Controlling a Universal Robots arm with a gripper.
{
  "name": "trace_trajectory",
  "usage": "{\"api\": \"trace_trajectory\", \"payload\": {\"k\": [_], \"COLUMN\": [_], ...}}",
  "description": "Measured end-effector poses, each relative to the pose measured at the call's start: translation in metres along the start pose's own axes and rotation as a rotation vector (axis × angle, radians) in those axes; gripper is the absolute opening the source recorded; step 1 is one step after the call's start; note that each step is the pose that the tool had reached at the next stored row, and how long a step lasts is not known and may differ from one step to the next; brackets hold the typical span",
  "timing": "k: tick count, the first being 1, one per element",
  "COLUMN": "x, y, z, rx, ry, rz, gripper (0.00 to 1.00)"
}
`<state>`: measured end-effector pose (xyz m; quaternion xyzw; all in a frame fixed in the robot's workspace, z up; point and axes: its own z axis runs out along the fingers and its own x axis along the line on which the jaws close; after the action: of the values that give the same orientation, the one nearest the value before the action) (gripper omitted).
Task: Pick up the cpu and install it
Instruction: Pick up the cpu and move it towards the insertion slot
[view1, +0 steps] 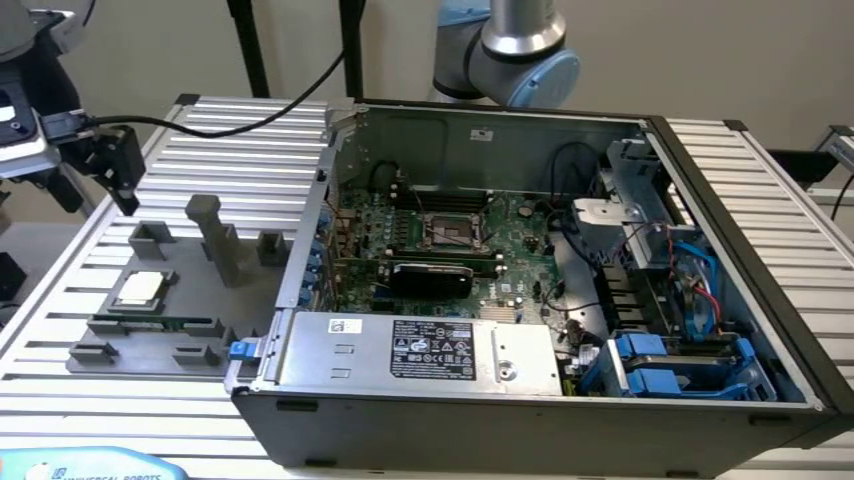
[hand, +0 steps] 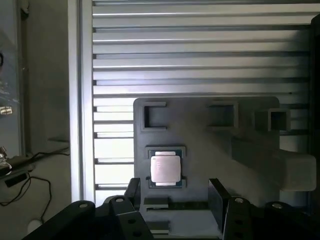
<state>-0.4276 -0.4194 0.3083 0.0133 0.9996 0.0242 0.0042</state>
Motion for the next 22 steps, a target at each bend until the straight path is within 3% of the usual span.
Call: {"api": "trace_trajectory", "payload": {"k": [22], "x": [0.0], "y": [-0.0083], "z": [0.0395], "rx": [0.0001], "ry": [0.0015], "rz": [0.0], "gripper": [0.65]}}
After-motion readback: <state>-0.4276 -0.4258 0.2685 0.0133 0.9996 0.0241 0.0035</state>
